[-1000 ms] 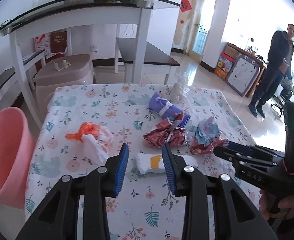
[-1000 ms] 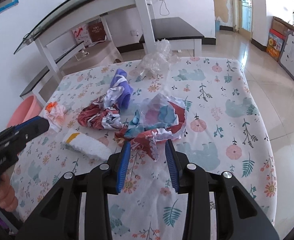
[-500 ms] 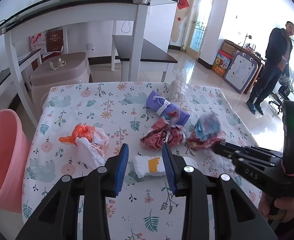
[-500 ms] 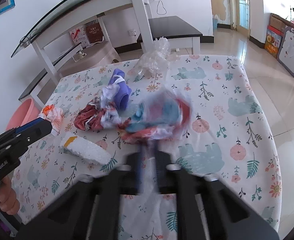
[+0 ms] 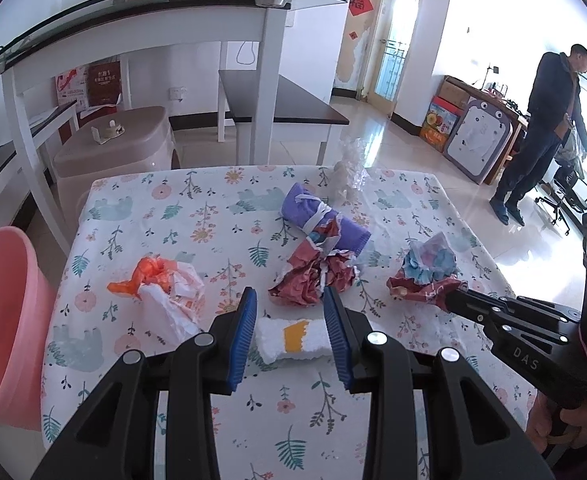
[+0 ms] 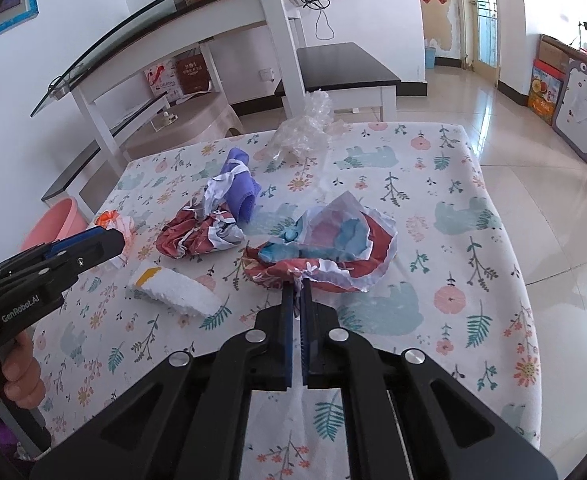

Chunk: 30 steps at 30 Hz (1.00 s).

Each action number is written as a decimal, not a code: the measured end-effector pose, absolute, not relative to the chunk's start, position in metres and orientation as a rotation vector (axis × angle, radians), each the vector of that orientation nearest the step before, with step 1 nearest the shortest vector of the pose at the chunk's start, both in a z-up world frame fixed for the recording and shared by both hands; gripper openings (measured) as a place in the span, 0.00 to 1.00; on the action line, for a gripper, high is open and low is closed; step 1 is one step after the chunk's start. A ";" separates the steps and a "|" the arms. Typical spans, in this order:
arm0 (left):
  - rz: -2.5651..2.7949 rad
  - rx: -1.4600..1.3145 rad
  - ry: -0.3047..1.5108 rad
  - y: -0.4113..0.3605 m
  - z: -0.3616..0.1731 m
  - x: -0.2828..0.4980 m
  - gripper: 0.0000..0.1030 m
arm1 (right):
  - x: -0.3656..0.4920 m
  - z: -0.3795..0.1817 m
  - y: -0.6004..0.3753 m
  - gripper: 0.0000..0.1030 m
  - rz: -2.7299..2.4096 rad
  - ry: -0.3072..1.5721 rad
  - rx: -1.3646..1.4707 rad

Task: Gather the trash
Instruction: 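Lower the left tool onto the red crumpled wrapper and close it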

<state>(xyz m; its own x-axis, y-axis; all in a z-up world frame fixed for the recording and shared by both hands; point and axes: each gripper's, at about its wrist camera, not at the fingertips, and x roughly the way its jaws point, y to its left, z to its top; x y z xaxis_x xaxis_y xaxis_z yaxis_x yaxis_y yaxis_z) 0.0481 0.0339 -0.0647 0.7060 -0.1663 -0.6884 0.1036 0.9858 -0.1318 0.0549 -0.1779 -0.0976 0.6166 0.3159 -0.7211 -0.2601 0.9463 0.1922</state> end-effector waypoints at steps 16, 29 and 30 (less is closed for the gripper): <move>-0.216 -0.068 0.784 0.017 -0.062 0.057 0.33 | 0.044 -0.088 -0.201 0.03 0.282 0.824 0.101; -0.257 -0.020 0.790 0.015 -0.063 0.064 0.37 | 0.047 -0.085 -0.213 0.03 0.287 0.830 0.141; -0.259 -0.015 0.790 0.015 -0.063 0.066 0.37 | 0.048 -0.086 -0.212 0.03 0.298 0.837 0.150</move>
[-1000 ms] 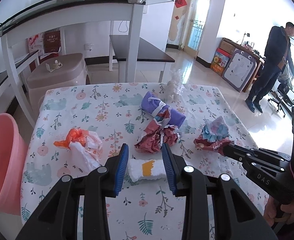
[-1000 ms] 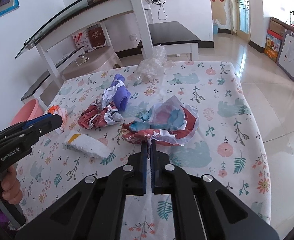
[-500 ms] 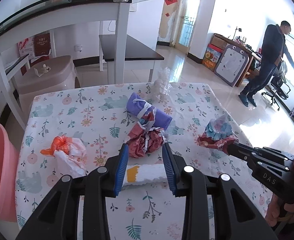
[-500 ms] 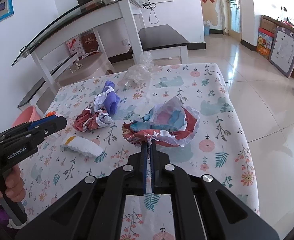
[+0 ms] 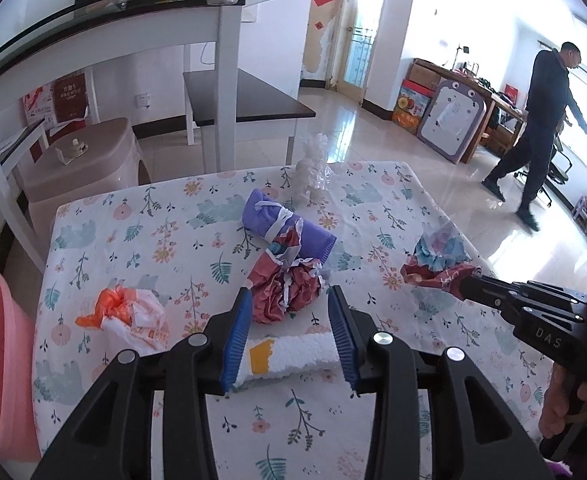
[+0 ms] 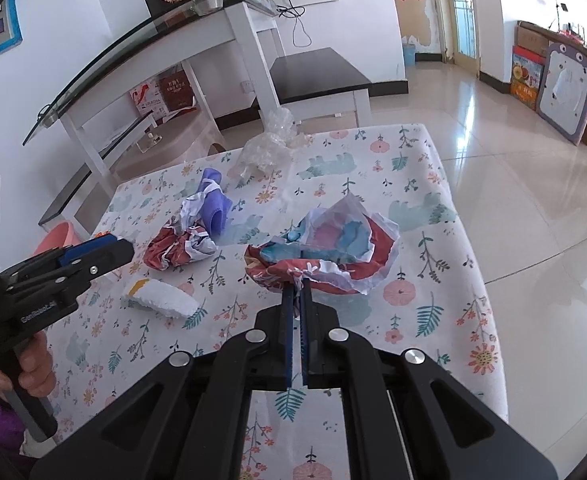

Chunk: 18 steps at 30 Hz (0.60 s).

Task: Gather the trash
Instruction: 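Lower the left tool onto the red crumpled wrapper and close it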

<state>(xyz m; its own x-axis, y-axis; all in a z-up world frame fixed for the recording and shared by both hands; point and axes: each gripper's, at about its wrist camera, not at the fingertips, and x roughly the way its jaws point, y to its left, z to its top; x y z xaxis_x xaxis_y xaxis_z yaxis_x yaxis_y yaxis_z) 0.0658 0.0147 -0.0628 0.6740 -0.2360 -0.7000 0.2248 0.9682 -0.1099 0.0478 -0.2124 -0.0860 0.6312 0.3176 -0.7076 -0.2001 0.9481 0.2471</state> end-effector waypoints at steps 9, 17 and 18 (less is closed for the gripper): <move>-0.259 0.042 0.812 0.013 -0.074 0.096 0.37 | 0.046 -0.081 -0.206 0.03 0.332 0.825 0.134; -0.271 -0.023 0.905 0.023 -0.098 0.125 0.37 | 0.049 -0.085 -0.206 0.03 0.326 0.841 0.137; -0.275 -0.039 0.903 0.024 -0.101 0.125 0.37 | 0.049 -0.086 -0.206 0.03 0.325 0.843 0.137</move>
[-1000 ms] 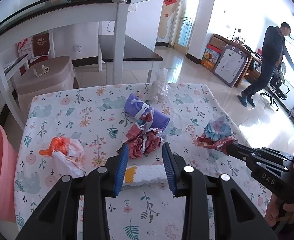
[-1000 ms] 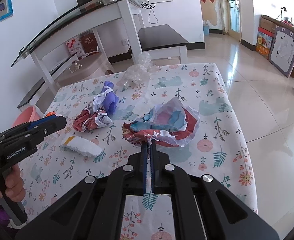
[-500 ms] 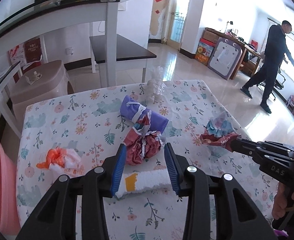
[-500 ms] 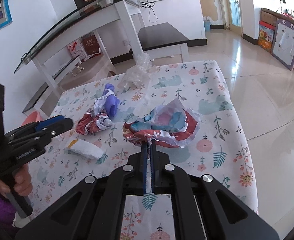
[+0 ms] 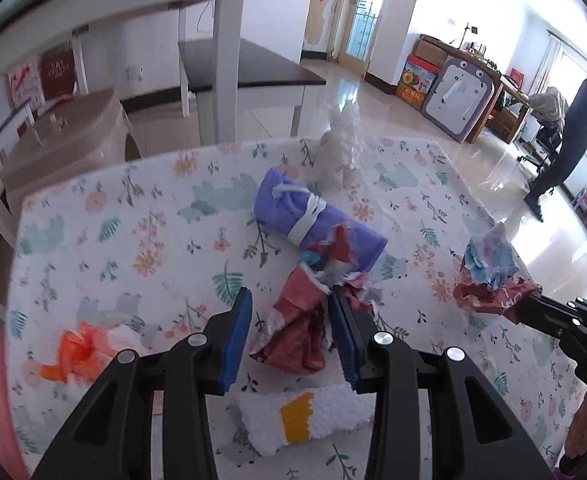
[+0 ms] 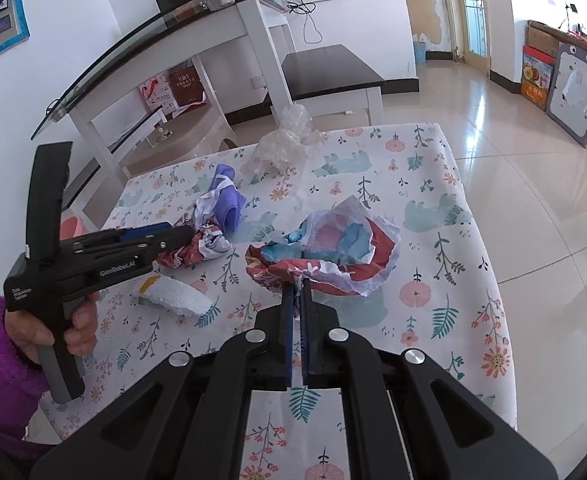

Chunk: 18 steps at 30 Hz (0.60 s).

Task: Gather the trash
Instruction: 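Lower the left tool onto the red crumpled wrapper and close it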

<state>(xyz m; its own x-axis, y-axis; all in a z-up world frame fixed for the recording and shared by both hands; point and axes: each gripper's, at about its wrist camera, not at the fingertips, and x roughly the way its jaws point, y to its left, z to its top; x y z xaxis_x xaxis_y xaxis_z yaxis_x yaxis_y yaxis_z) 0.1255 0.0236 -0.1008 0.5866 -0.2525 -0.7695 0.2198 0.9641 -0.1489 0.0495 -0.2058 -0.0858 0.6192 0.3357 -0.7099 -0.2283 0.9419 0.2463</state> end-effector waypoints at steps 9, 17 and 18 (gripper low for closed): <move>-0.251 -0.049 0.851 0.023 -0.101 0.113 0.16 | 0.046 -0.083 -0.203 0.03 0.333 0.828 0.130; -0.234 -0.046 0.770 0.019 -0.077 0.084 0.15 | 0.036 -0.077 -0.204 0.03 0.344 0.809 0.131; -0.233 -0.048 0.765 0.019 -0.074 0.080 0.15 | 0.034 -0.075 -0.204 0.03 0.346 0.806 0.129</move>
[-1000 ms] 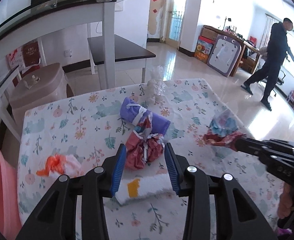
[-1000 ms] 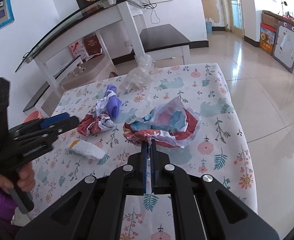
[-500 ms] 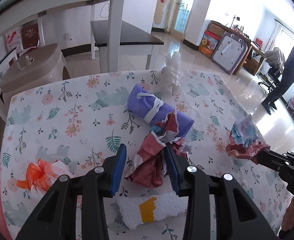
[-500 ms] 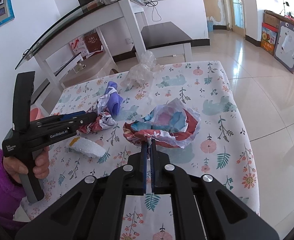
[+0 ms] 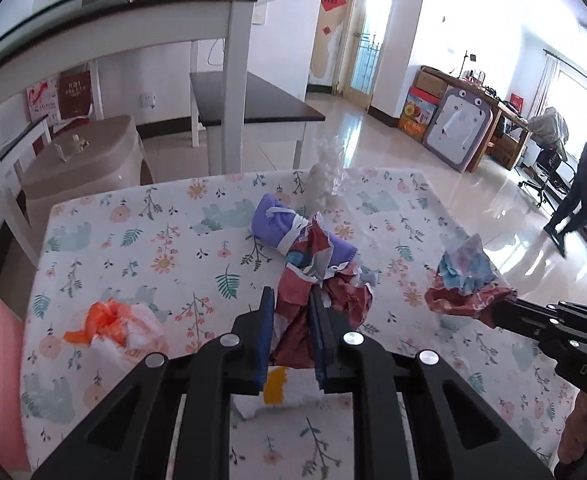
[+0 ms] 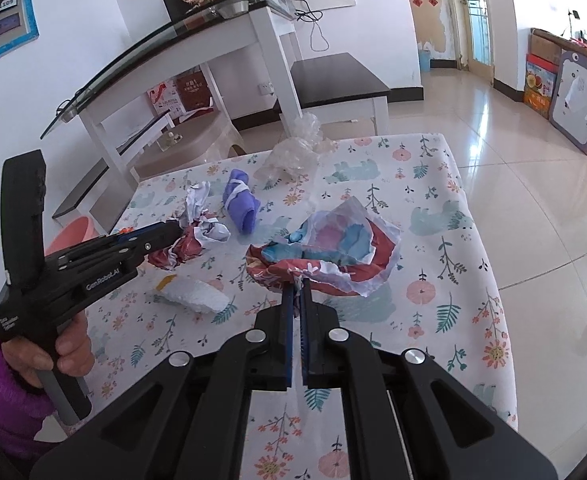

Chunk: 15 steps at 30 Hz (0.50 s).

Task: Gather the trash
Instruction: 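Lower the left tool onto the red crumpled wrapper and close it, then carry both held wrappers over the pink bucket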

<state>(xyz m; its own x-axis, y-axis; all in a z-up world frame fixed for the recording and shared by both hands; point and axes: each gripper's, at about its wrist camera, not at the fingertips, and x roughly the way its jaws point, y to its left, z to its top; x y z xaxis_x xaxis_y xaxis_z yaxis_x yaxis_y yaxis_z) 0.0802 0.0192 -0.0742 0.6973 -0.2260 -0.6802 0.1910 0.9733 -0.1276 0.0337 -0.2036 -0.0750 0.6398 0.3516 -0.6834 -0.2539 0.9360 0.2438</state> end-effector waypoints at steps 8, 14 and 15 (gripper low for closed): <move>-0.224 -0.066 0.706 0.018 -0.050 0.046 0.15 | 0.011 -0.059 -0.200 0.03 0.367 0.774 0.101; -0.220 -0.073 0.696 0.016 -0.042 0.035 0.15 | -0.006 -0.050 -0.203 0.03 0.363 0.753 0.072; -0.217 -0.072 0.695 0.016 -0.041 0.034 0.15 | -0.008 -0.049 -0.204 0.03 0.361 0.751 0.070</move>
<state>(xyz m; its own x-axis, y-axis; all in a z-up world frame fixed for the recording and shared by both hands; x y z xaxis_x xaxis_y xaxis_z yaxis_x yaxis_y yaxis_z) 0.0340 0.0157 -0.0413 0.7464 -0.2223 -0.6272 0.1744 0.9750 -0.1380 -0.0080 -0.2036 -0.0491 0.6728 0.3447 -0.6546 -0.2954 0.9364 0.1895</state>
